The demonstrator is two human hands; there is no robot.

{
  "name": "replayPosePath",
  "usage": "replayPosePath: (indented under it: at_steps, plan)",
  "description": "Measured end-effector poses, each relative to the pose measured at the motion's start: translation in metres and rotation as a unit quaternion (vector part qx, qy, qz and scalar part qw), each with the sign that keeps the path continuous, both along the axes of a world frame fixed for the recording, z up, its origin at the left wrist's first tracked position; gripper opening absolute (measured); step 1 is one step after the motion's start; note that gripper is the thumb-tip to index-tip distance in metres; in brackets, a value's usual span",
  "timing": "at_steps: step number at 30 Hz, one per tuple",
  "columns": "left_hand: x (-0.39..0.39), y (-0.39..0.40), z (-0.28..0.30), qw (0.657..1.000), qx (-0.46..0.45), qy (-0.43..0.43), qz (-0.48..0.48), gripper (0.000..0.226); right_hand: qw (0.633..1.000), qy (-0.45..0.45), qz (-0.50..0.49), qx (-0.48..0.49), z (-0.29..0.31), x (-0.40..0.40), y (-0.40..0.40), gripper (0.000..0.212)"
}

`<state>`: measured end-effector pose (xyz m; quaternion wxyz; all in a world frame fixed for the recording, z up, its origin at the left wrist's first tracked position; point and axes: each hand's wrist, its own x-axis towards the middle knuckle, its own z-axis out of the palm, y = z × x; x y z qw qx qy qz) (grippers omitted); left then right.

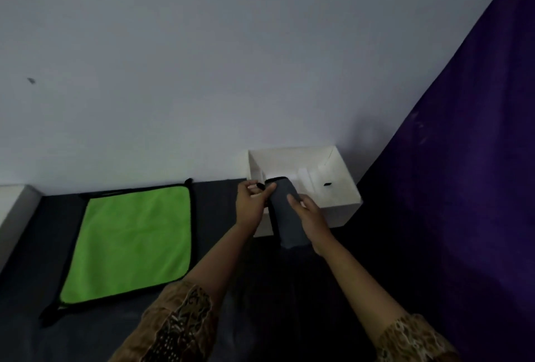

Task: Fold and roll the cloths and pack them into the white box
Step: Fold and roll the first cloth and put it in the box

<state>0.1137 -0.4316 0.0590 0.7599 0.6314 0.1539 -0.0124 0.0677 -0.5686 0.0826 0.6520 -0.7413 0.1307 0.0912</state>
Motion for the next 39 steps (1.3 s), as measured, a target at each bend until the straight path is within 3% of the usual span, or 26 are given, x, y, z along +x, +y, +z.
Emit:
replayPosePath:
  at_steps: [5, 11, 17, 21, 27, 36, 39]
  plan:
    - [0.045, -0.057, 0.006, 0.992, -0.058, 0.076, -0.087, 0.053, 0.999, -0.015, -0.017, -0.023, 0.002, 0.055, -0.056, 0.027]
    - [0.099, -0.101, -0.007, 0.992, -0.048, 0.107, -0.037, 0.028, 0.997, 0.042, -0.003, -0.071, -0.02, 0.115, -0.101, 0.036]
    - [0.134, -0.13, -0.045, 0.988, -0.011, 0.148, -0.05, 0.026, 0.987, 0.071, -0.049, -0.135, -0.052, 0.138, -0.12, 0.045]
    - [0.143, -0.139, -0.075, 0.983, 0.048, 0.172, -0.043, 0.035, 0.97, 0.059, 0.014, -0.235, -0.073, 0.146, -0.125, 0.038]
    - [0.145, -0.147, -0.098, 0.975, 0.157, 0.156, -0.024, 0.034, 0.938, 0.068, 0.062, -0.335, -0.09, 0.148, -0.122, 0.047]
    - [0.148, -0.144, -0.097, 0.969, 0.205, 0.123, -0.065, 0.048, 0.913, 0.089, 0.101, -0.385, -0.085, 0.145, -0.12, 0.047]
    - [0.138, -0.134, -0.089, 0.965, 0.234, 0.097, -0.075, 0.039, 0.911, 0.062, 0.064, -0.403, -0.073, 0.139, -0.113, 0.042]
